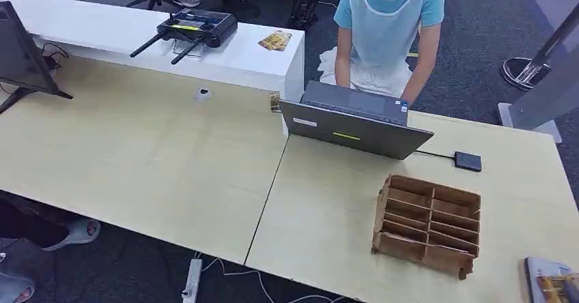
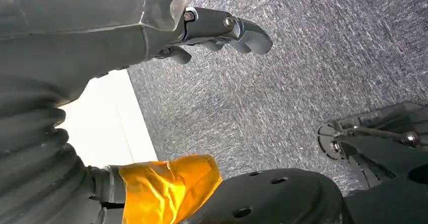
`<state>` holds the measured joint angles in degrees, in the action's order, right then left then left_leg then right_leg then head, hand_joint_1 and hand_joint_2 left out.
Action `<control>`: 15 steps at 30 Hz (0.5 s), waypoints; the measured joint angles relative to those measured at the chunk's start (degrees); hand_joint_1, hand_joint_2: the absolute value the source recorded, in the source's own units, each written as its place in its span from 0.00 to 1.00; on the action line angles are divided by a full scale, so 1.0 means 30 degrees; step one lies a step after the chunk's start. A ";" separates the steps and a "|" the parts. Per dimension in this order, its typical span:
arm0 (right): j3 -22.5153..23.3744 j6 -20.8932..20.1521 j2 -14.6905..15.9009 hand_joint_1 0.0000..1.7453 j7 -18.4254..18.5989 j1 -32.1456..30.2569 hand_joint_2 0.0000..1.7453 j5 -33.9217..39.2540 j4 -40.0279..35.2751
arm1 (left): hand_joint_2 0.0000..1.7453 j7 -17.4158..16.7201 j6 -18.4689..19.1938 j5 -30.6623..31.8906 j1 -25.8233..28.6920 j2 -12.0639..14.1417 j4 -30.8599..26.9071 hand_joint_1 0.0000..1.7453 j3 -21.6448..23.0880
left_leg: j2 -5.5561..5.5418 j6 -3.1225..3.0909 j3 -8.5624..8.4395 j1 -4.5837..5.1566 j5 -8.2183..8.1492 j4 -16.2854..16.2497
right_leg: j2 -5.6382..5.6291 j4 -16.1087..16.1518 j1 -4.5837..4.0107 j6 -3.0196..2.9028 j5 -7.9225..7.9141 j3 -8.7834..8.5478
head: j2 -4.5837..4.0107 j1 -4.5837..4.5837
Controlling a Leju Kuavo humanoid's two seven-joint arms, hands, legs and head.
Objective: Pass the card to the sensor for recognition and then transmit it.
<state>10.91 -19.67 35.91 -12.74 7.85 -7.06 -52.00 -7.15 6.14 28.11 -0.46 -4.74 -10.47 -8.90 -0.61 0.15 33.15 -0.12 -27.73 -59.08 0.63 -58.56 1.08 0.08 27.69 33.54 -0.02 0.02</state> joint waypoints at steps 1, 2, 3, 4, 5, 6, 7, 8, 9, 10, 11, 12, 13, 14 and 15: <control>0.0000 0.0036 -0.0022 1.00 0.0007 0.0000 1.00 -0.0044 0.0000 | 1.00 0.0000 0.0000 0.0000 0.0000 -0.0007 0.0000 0.00 -0.0007 | 0.0000 0.0000 0.0000 0.0000 0.0000 0.0000 | 0.0000 0.0000 0.0000 0.0000 0.0000 0.0000 | 0.0000 0.0000; 0.0007 0.0095 -0.0066 1.00 0.0022 0.0001 1.00 -0.0109 0.0000 | 1.00 0.0000 0.0000 0.0007 0.0000 -0.0007 0.0000 0.00 -0.0022 | 0.0000 0.0000 -0.0001 0.0000 0.0000 0.0000 | 0.0000 0.0000 0.0000 0.0000 0.0000 0.0000 | 0.0000 0.0000; 0.0007 0.0116 -0.0080 1.00 0.0022 0.0002 1.00 -0.0146 0.0000 | 1.00 0.0000 0.0000 0.0007 0.0000 -0.0007 0.0000 0.00 -0.0036 | 0.0000 0.0000 -0.0001 0.0000 0.0000 0.0000 | 0.0000 0.0000 0.0000 0.0000 0.0000 -0.0001 | 0.0000 0.0000; 0.0007 0.0124 -0.0102 1.00 0.0022 0.0003 1.00 -0.0182 0.0000 | 1.00 0.0000 0.0000 0.0015 0.0000 -0.0007 0.0000 0.00 -0.0058 | 0.0001 0.0000 -0.0001 0.0000 0.0000 0.0000 | -0.0001 0.0000 0.0000 0.0000 0.0000 -0.0001 | 0.0000 0.0000; 0.0015 0.0124 -0.0124 1.00 0.0022 0.0003 1.00 -0.0226 0.0000 | 1.00 0.0000 0.0000 0.0022 0.0000 -0.0007 0.0000 0.00 -0.0087 | 0.0003 0.0000 -0.0001 0.0000 0.0000 0.0000 | -0.0002 0.0000 0.0000 0.0000 0.0000 -0.0001 | 0.0000 0.0000; 0.0022 0.0124 -0.0138 1.00 0.0029 0.0003 1.00 -0.0233 0.0000 | 1.00 0.0000 0.0000 0.0029 0.0000 -0.0007 0.0000 0.00 -0.0102 | 0.0004 0.0000 -0.0002 0.0000 0.0000 0.0000 | -0.0003 0.0000 0.0000 0.0000 -0.0001 -0.0001 | 0.0000 0.0000; 0.0029 0.0124 -0.0168 1.00 0.0029 0.0004 1.00 -0.0233 0.0000 | 1.00 0.0000 0.0000 0.0029 0.0000 -0.0007 0.0000 0.00 -0.0117 | 0.0004 0.0000 -0.0002 0.0000 0.0000 0.0000 | -0.0003 0.0000 0.0000 0.0001 -0.0001 -0.0002 | 0.0000 0.0000; 0.0036 0.0124 -0.0189 1.00 0.0029 0.0005 1.00 -0.0233 0.0000 | 1.00 0.0000 0.0000 0.0029 0.0000 -0.0007 0.0000 0.00 -0.0124 | 0.0004 0.0000 -0.0002 0.0000 0.0000 0.0000 | -0.0003 0.0000 0.0000 0.0001 -0.0001 -0.0002 | 0.0000 0.0000; 0.0050 0.0131 -0.0218 1.00 0.0029 0.0006 1.00 -0.0240 0.0000 | 1.00 0.0000 0.0000 0.0029 0.0000 -0.0007 0.0000 0.00 -0.0124 | 0.0004 0.0000 -0.0002 0.0000 0.0000 0.0000 | -0.0003 0.0000 0.0000 0.0001 -0.0001 -0.0002 | 0.0000 0.0000; 0.0066 0.0131 -0.0233 1.00 0.0029 0.0007 1.00 -0.0248 0.0000 | 1.00 0.0000 0.0000 0.0029 0.0000 -0.0015 0.0000 0.00 -0.0124 | 0.0004 0.0000 -0.0002 0.0000 0.0000 0.0000 | -0.0003 0.0000 0.0000 0.0001 -0.0001 -0.0002 | 0.0000 0.0000; 0.0073 0.0131 -0.0240 1.00 0.0029 0.0007 1.00 -0.0269 0.0000 | 1.00 0.0007 0.0000 0.0029 0.0000 -0.0015 0.0000 0.00 -0.0124 | 0.0004 0.0000 -0.0002 0.0000 0.0000 0.0000 | -0.0002 0.0000 0.0000 0.0001 -0.0001 -0.0002 | 0.0000 0.0000; 0.0080 0.0131 -0.0248 1.00 0.0029 0.0007 1.00 -0.0269 0.0000 | 1.00 0.0000 0.0000 0.0036 0.0000 -0.0015 0.0000 0.00 -0.0131 | 0.0003 0.0000 -0.0002 0.0000 0.0000 0.0000 | -0.0002 0.0000 0.0000 0.0001 -0.0001 -0.0002 | 0.0000 0.0000; 0.0080 0.0138 -0.0255 1.00 0.0022 0.0010 1.00 -0.0277 0.0000 | 1.00 0.0007 0.0000 0.0036 0.0000 -0.0015 0.0000 0.00 -0.0131 | 0.0003 0.0000 -0.0001 0.0000 0.0000 0.0000 | -0.0002 -0.0001 0.0000 0.0001 -0.0001 -0.0003 | 0.0000 0.0000; 0.0087 0.0160 -0.0270 1.00 0.0022 0.0014 1.00 -0.0291 0.0000 | 1.00 0.0000 0.0000 0.0043 0.0000 -0.0015 0.0000 0.00 -0.0131 | 0.0003 0.0000 -0.0001 0.0000 0.0000 0.0000 | -0.0002 0.0000 0.0000 0.0001 -0.0001 -0.0002 | 0.0000 0.0000; 0.0088 0.0182 -0.0277 1.00 0.0022 0.0017 1.00 -0.0291 0.0000 | 1.00 0.0007 0.0000 0.0058 -0.0001 -0.0015 0.0000 0.00 -0.0131 | 0.0003 0.0000 -0.0001 0.0000 0.0000 0.0000 | -0.0002 0.0000 0.0000 0.0001 -0.0001 -0.0003 | 0.0000 0.0000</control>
<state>11.17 -19.12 35.08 -12.68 7.90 -7.93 -52.00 -7.13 6.14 28.28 -0.46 -4.79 -10.47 -9.29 -0.60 0.15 33.14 -0.12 -27.73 -59.08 0.62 -58.56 1.08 0.08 27.69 33.53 -0.02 0.02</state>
